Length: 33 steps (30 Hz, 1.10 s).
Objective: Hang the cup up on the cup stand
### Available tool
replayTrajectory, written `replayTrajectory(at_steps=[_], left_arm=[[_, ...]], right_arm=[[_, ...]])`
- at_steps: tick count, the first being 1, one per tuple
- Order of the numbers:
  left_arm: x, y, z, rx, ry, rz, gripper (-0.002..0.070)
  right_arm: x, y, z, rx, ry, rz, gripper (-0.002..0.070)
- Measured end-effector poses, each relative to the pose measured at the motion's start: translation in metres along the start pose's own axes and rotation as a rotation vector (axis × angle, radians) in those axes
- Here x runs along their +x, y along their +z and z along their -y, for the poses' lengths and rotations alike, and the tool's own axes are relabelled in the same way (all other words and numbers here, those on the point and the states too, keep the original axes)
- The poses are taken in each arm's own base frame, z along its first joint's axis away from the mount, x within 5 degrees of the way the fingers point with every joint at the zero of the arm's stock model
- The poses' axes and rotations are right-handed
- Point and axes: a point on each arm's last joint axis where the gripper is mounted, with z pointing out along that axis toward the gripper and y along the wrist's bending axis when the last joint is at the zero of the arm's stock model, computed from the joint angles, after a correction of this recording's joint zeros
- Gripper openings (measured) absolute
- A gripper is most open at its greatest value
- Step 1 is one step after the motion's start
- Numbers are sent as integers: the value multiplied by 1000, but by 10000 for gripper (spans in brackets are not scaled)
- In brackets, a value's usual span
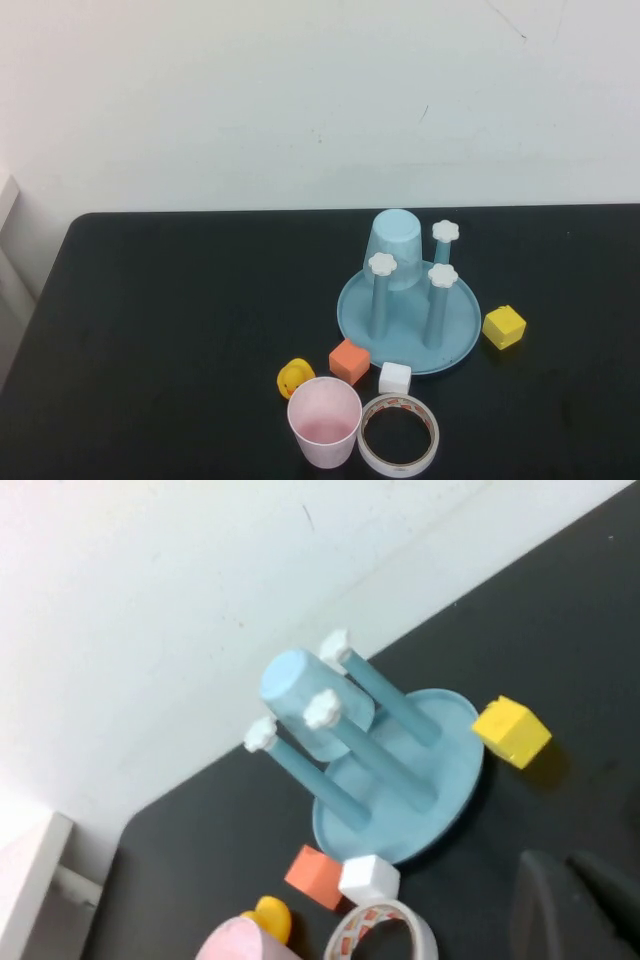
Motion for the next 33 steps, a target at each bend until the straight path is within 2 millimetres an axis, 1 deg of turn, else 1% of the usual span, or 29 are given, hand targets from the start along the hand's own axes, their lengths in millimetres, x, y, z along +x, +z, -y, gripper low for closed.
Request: replayTrajectory(at_steps=[2, 4, 6, 9, 13, 16, 22, 24, 26, 29, 31, 33], left_arm=[[-1, 0, 0, 3, 10, 8, -2], [1, -2, 9, 26, 178, -57, -2], [-2, -6, 25, 61, 320, -115, -2], [-9, -6, 44, 45, 477, -229, -2], [-21, 5, 62, -44, 667, -446, -2], [-34, 20, 79, -79, 785, -572, -2], [-71, 65, 122, -64, 948, -695, -2], [-79, 85, 128, -77, 971, -757, -1], [-82, 104, 129, -88, 976, -818, -2], [-75, 137, 124, -95, 993, -930, -1], [-64, 156, 121, -87, 1024, -1010, -1], [-47, 173, 119, -74, 1065, -1103, -1]], right_arm=[[-1, 0, 0, -3, 0, 6, -1], [-2, 0, 0, -4, -27, 23, -1], [-3, 0, 0, -5, -36, 36, -1], [-4, 0, -1, -7, -56, 44, -1], [-3, 0, -1, -6, -125, 31, -1], [1, 0, 0, -6, -144, -13, -1], [3, 0, 0, -6, -161, -38, -1], [3, 0, 0, -7, -168, -38, -1], [3, 0, 0, -7, -179, -38, -1], [3, 0, 0, -7, -195, -38, -1], [3, 0, 0, -7, -200, -38, -1], [3, 0, 0, -7, -207, -38, -1]])
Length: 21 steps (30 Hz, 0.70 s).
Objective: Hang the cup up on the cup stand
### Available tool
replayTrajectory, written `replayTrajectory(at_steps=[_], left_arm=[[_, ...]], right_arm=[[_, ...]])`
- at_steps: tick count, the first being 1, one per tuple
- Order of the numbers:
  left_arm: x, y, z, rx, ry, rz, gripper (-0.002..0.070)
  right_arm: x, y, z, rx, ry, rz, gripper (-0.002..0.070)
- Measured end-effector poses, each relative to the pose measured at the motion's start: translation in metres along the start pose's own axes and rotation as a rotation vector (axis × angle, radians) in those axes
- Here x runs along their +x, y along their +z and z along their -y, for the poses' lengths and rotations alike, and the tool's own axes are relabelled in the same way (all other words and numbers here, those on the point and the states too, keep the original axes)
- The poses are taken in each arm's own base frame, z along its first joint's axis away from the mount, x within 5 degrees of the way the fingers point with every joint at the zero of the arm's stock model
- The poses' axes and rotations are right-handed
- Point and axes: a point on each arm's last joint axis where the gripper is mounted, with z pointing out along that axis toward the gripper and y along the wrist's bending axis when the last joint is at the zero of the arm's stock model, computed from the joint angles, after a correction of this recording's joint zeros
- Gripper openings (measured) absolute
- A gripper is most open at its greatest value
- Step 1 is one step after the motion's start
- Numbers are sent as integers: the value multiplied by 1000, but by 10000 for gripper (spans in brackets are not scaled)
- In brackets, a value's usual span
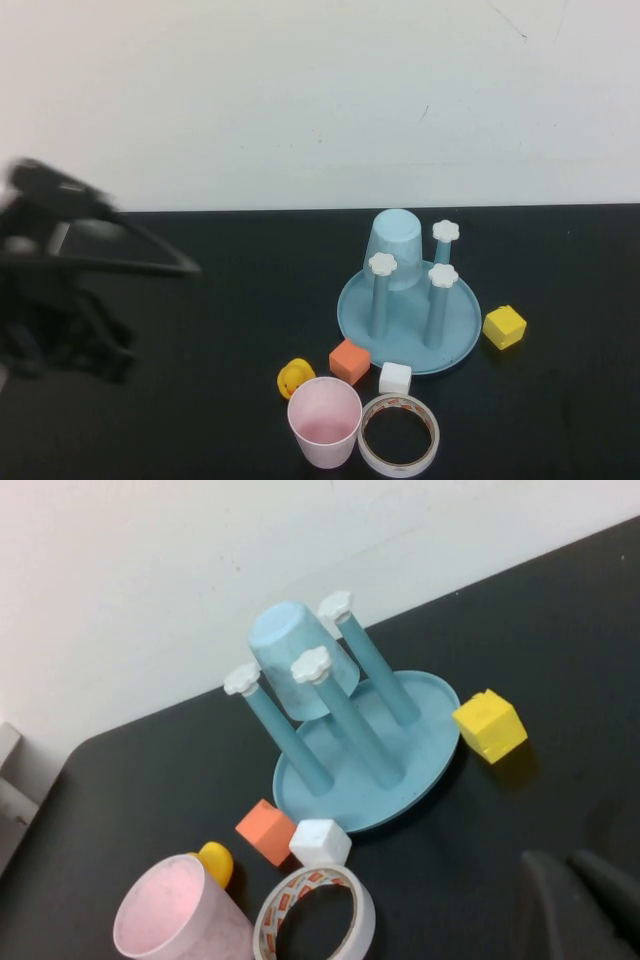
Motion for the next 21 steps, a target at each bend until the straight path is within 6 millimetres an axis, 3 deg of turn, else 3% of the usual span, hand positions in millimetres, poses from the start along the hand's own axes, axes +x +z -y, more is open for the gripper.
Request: replayTrajectory(at_steps=[9, 15, 17, 21], left_arm=[[-36, 81, 45, 53, 206, -233, -1], [-45, 132, 63, 27, 216, -324, 11], [-44, 149, 66, 32, 181, -363, 53], [-43, 179, 69, 73, 93, -413, 263]], right_arm=[[0, 0, 0, 0, -23, 0, -1], [0, 0, 0, 0, -25, 0, -1], [0, 0, 0, 0, -27, 0, -1], [0, 0, 0, 0, -27, 0, -1]])
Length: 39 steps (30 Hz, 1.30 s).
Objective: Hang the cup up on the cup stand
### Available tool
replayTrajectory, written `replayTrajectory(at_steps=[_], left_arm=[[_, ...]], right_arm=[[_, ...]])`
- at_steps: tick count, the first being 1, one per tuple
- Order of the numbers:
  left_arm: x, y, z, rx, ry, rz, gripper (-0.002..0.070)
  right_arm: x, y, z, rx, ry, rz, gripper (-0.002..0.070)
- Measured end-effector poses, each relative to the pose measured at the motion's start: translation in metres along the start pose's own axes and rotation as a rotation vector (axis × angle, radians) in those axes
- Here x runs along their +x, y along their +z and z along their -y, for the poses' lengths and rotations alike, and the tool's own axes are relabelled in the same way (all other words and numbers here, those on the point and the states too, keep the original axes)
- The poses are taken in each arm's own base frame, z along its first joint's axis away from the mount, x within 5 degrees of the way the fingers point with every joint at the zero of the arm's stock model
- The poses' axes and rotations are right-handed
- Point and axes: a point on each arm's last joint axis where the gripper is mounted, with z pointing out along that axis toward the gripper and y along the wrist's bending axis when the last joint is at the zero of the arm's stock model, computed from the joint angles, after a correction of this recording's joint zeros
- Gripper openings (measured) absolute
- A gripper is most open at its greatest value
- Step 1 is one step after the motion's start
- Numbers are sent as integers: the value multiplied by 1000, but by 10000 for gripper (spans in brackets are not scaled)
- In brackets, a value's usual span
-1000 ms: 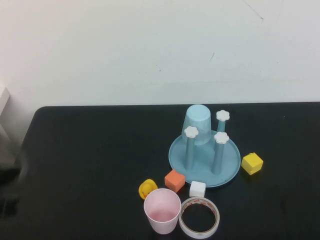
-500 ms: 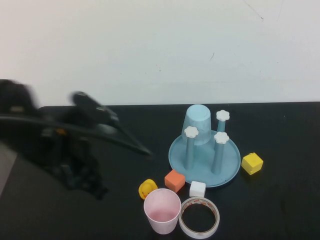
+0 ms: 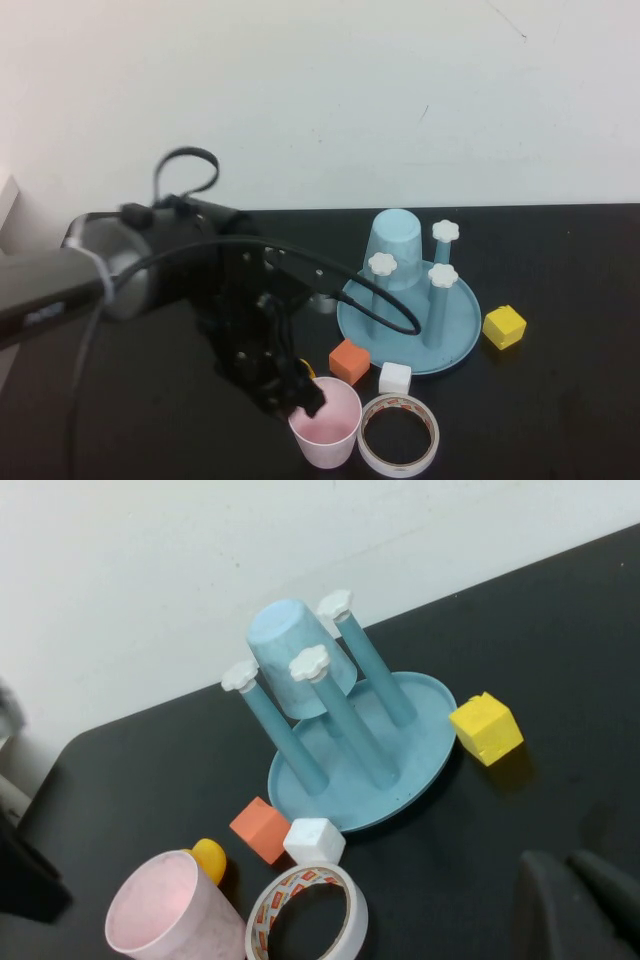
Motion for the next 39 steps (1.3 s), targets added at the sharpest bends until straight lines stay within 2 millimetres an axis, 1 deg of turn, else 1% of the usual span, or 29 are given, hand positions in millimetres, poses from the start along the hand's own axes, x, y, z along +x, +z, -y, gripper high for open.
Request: replayTrajectory(at_steps=[1, 2, 4, 6, 8, 10, 14, 17, 19, 22, 23, 25, 27, 29, 32, 34, 35, 37, 39], left_arm=[[-3, 6, 0, 11, -23, 0, 347], [-4, 12, 0, 17, -50, 5, 411], [-9, 23, -1, 24, -107, 20, 492], [-12, 32, -2, 22, -144, 34, 526], [-15, 40, -4, 20, -173, 48, 531], [-17, 49, -5, 18, -190, 57, 521], [-18, 67, -7, 17, -209, 43, 469], [-17, 80, -9, 15, -215, 30, 392], [-17, 85, -10, 13, -217, 29, 307], [-18, 89, -10, 11, -216, 34, 141], [-18, 89, -10, 11, -216, 37, 100], [-19, 89, -10, 10, -217, 46, 42], [-20, 89, -10, 9, -215, 50, 18], [-20, 86, -8, 10, -202, 57, 14], [-19, 69, -5, 9, -174, 90, 11], [-15, 47, -3, -1, -151, 148, 11], [-12, 32, -2, -10, -137, 193, 11], [0, 4, 0, -35, -111, 288, 11], [17, -17, 2, -63, -87, 386, 11]], right_arm=[[0, 0, 0, 0, 0, 0, -1], [0, 0, 0, 0, 0, 0, -1], [0, 0, 0, 0, 0, 0, -1], [0, 0, 0, 0, 0, 0, -1], [0, 0, 0, 0, 0, 0, -1], [0, 0, 0, 0, 0, 0, -1], [0, 0, 0, 0, -4, 0, -1], [0, 0, 0, -1, -4, 0, -1], [0, 0, 0, -1, -4, 0, -1], [0, 0, 0, -1, -4, 0, -1], [0, 0, 0, -1, -4, 0, -1], [0, 0, 0, -1, -4, 0, -1], [0, 0, 0, -1, -4, 0, -1], [0, 0, 0, -1, -4, 0, -1], [0, 0, 0, -2, -1, 0, -1], [0, 0, -1, -9, 2, 2, -1], [0, 0, -1, -16, 1, 3, -1], [0, 0, -3, -34, -4, 3, -1], [0, 0, -5, -55, -22, 4, -1]])
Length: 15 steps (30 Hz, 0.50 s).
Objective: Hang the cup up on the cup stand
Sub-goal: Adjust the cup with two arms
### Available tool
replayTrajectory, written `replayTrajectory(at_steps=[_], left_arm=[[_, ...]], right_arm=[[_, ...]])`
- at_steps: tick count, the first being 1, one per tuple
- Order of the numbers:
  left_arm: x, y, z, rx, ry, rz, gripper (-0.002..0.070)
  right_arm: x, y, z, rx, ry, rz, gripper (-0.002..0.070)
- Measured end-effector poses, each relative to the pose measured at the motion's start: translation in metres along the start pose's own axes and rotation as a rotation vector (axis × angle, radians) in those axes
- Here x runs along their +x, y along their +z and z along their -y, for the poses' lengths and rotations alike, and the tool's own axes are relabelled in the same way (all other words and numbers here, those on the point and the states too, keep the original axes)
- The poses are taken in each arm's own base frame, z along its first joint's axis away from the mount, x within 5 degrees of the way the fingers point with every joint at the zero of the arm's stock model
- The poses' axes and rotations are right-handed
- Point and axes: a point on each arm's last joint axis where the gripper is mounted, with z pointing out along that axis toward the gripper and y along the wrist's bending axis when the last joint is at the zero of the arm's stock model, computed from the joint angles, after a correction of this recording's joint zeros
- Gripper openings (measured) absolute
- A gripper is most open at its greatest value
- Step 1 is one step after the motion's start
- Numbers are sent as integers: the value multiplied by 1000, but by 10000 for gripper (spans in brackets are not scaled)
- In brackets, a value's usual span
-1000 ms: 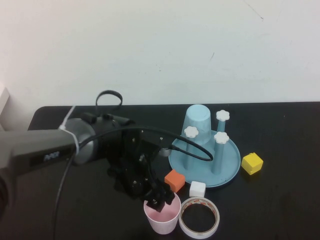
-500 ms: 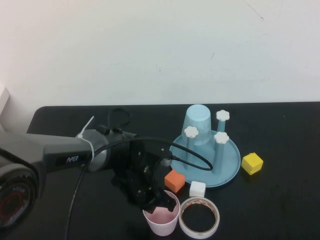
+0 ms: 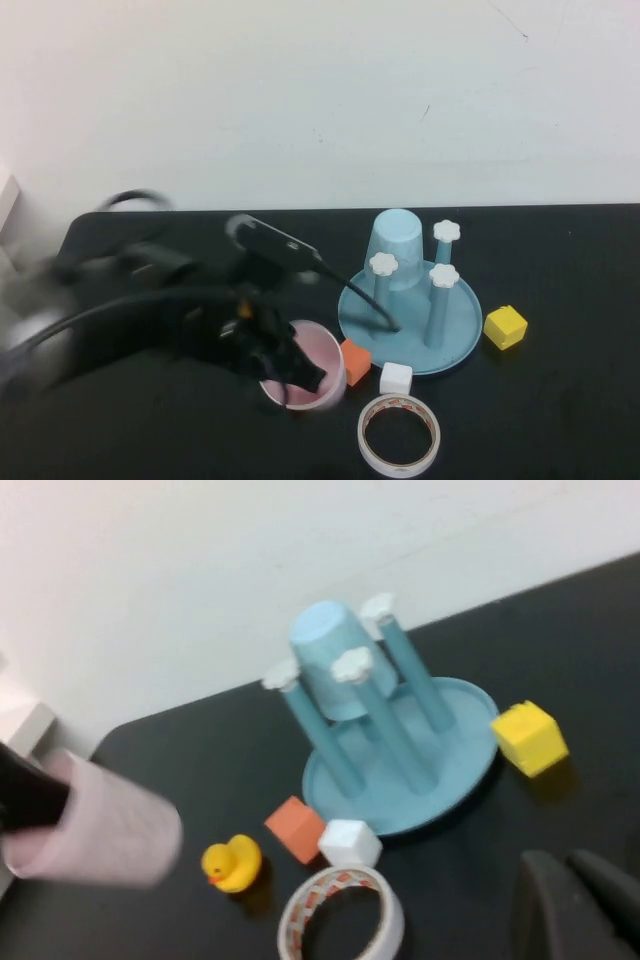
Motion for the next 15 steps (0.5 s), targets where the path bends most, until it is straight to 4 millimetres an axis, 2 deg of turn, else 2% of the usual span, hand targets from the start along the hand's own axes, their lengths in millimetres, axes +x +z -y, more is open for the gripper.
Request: replayTrajectory(at_steps=[3, 8, 11, 14, 15], left_arm=[[11, -37, 0, -21, 10, 211, 11], [27, -83, -2, -60, 35, 581, 11], [31, -96, -2, -92, 85, 721, 11], [30, -101, -2, -120, 137, 785, 11], [27, -104, -2, -141, 178, 839, 11]], right_arm=[[-1, 0, -3, -33, -8, 12, -1], [-2, 2, -14, -151, 12, -9, -1], [-10, 6, -24, -222, -10, -59, -1], [-31, 14, -38, -291, -27, -97, -1], [-43, 24, -46, -345, -13, -152, -1]])
